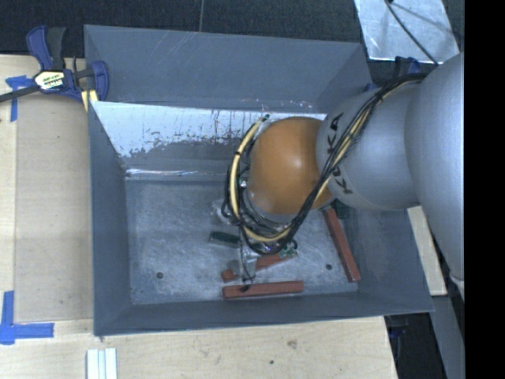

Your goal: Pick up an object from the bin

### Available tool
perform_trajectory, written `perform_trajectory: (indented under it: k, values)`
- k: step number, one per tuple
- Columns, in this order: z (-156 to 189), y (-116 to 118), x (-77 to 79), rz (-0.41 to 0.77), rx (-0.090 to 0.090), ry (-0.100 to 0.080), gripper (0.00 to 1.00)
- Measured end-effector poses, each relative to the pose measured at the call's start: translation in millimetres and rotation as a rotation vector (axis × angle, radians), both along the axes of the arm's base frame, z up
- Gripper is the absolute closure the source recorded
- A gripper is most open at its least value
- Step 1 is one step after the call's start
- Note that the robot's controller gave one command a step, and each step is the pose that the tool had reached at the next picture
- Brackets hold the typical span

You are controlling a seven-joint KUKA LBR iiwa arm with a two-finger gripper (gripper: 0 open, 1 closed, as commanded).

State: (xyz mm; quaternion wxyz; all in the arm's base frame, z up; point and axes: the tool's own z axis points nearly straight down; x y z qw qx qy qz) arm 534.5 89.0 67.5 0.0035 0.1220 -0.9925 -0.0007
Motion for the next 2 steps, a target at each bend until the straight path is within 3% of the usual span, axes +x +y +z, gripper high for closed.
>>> perform_trajectory:
  k: [1,2]
  values:
    - [4.2,1.3,3.9,-0.001,0.002,-0.013,1.0]
    - [170.8,36.7,17.0,0.077,0.002,-0.019,1.0]
